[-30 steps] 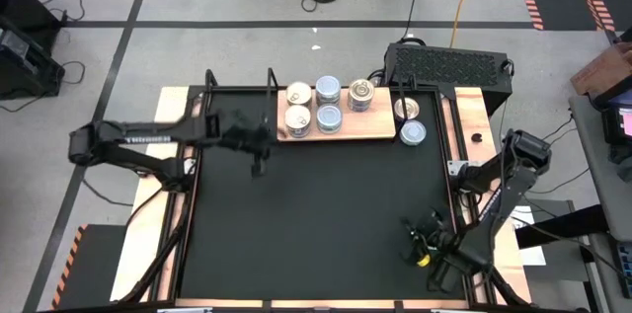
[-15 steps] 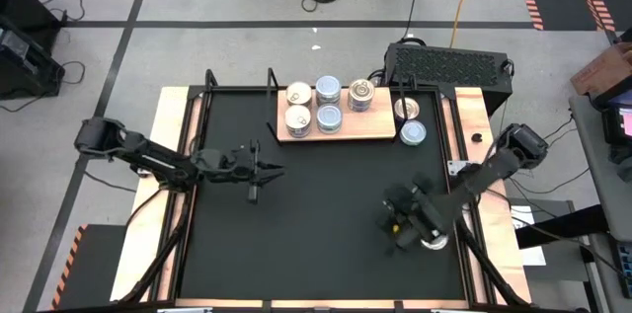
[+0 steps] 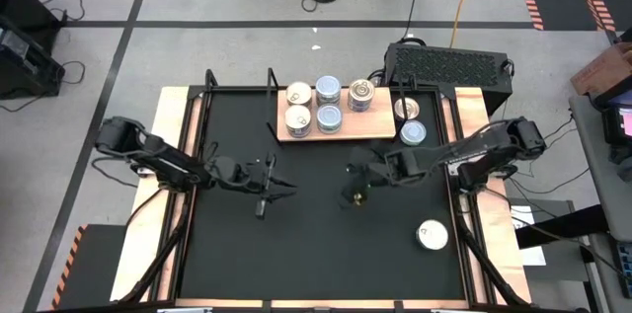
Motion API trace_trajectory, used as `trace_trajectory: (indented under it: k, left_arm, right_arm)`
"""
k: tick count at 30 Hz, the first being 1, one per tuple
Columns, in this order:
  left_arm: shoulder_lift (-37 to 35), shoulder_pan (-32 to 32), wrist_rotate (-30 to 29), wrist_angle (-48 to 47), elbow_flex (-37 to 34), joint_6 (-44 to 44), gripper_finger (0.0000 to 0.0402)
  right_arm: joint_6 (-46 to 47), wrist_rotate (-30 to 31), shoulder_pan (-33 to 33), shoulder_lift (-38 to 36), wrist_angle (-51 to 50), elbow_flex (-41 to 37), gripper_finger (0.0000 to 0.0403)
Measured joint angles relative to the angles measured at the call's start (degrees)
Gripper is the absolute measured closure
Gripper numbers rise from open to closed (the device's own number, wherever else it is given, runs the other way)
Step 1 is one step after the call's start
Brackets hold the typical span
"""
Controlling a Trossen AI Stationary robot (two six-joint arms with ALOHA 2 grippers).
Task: Stack canned seafood by type on shelf
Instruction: Put the bottom blue tuna can on the shelf
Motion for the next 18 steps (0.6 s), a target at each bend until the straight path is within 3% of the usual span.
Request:
trace_trajectory:
  k: [6, 11, 18]
  left_arm:
    - [4.82, -0.92, 0.01, 0.05, 3.88, 1.8, 0.0316]
    - [7.95, -0.91, 0.0, -1.77, 5.85, 1.77, 0.0316]
    - [8.24, -0.9, -4.95, -13.32, 7.86, 2.89, 0.0316]
  right_arm:
    - [-5.89, 6.31, -3.58, -0.01, 0.55, 5.53, 0.0403]
    - [-8.38, 6.33, -4.4, -0.02, 0.79, 6.86, 0.0403]
    - [-2.07, -10.13, 0.56, -0.02, -8.77, 6.87, 0.0403]
